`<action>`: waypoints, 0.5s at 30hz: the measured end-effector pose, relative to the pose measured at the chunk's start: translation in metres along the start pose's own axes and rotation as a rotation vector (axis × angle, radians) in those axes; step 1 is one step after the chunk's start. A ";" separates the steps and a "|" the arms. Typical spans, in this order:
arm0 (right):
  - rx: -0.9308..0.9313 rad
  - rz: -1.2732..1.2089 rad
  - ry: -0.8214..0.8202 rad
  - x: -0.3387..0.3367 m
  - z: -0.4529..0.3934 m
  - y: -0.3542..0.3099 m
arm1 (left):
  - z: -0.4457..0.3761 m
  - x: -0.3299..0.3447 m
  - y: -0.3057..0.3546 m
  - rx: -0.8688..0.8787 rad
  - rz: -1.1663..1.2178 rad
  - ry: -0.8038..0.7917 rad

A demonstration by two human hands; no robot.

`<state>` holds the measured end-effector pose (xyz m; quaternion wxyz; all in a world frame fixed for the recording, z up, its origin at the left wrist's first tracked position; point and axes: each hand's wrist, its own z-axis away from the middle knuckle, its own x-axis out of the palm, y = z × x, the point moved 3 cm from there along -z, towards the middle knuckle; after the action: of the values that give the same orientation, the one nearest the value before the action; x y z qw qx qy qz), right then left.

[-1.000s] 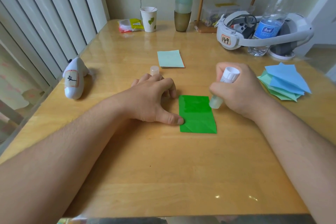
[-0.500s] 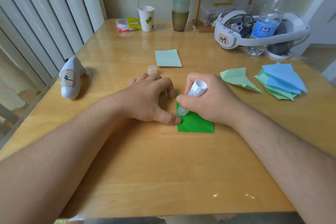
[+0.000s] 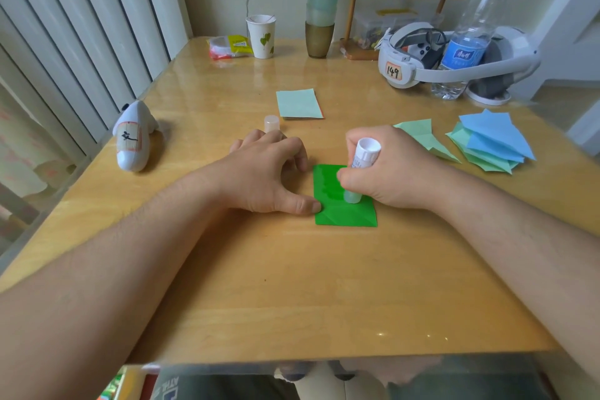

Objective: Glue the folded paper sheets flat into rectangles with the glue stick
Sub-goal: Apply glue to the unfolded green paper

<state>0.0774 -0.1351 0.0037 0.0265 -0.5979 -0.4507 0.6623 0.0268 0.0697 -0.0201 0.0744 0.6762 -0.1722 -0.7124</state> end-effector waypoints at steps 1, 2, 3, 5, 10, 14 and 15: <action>0.005 0.006 0.003 -0.001 0.001 0.000 | 0.001 0.000 0.000 -0.001 -0.001 0.001; 0.009 0.000 0.012 -0.001 0.002 0.001 | 0.002 0.000 0.001 -0.002 0.000 0.001; 0.016 -0.011 0.024 -0.001 0.004 0.002 | 0.003 0.000 0.001 -0.003 0.001 0.002; 0.040 -0.041 0.051 -0.002 0.009 0.005 | 0.005 0.000 0.002 -0.003 0.008 0.002; 0.080 -0.023 0.109 -0.007 0.016 0.014 | 0.008 0.000 0.005 -0.004 0.005 0.017; 0.094 -0.031 0.167 -0.016 0.016 0.015 | 0.008 -0.001 0.005 -0.001 0.008 0.013; 0.100 -0.094 0.212 -0.020 0.015 0.015 | 0.008 -0.001 0.005 0.002 0.006 0.012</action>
<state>0.0782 -0.1637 0.0076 0.1350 -0.6408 -0.4393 0.6149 0.0184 0.0667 -0.0173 0.0767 0.6799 -0.1745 -0.7081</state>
